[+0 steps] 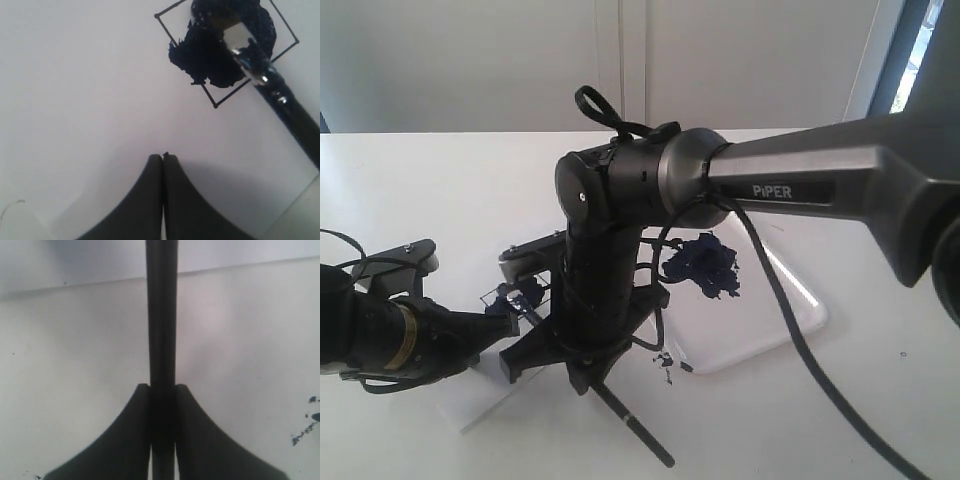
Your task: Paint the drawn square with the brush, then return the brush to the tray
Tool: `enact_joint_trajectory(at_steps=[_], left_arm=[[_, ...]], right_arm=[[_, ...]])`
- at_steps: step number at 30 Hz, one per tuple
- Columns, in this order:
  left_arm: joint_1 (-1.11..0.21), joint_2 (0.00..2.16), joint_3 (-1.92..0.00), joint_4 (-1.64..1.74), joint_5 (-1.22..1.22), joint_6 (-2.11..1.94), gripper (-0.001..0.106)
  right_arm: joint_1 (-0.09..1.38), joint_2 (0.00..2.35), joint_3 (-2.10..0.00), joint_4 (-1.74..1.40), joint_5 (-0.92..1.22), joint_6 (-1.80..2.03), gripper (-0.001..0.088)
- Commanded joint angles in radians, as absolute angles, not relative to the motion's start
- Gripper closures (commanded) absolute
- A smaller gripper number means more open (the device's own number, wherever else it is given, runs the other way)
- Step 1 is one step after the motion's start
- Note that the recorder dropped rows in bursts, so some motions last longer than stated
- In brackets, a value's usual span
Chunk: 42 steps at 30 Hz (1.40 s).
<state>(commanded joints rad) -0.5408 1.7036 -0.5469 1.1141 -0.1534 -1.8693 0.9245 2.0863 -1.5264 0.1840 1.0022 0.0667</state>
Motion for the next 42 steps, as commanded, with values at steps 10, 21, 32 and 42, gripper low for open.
enact_joint_trajectory(at_steps=[10, 21, 32, 42], left_arm=[[-0.541, 1.704, -0.547, 1.114, -0.157, -1.869, 0.105], [-0.541, 1.704, -0.547, 1.114, -0.136, -1.869, 0.105], [-0.541, 1.704, -0.547, 1.114, -0.136, -1.869, 0.105], [-0.541, 1.704, -0.547, 1.116, -0.139, -1.869, 0.105]], right_arm=[[0.899, 2.086, -1.526, 0.19, 1.057, 0.047, 0.0868], [0.95, 2.086, -1.526, 0.212, 1.16, -0.023, 0.0868], [0.965, 2.084, -1.526, 0.118, 1.178, 0.006, 0.0868], [0.903, 2.084, -1.526, 0.067, 1.181, 0.03, 0.0868]])
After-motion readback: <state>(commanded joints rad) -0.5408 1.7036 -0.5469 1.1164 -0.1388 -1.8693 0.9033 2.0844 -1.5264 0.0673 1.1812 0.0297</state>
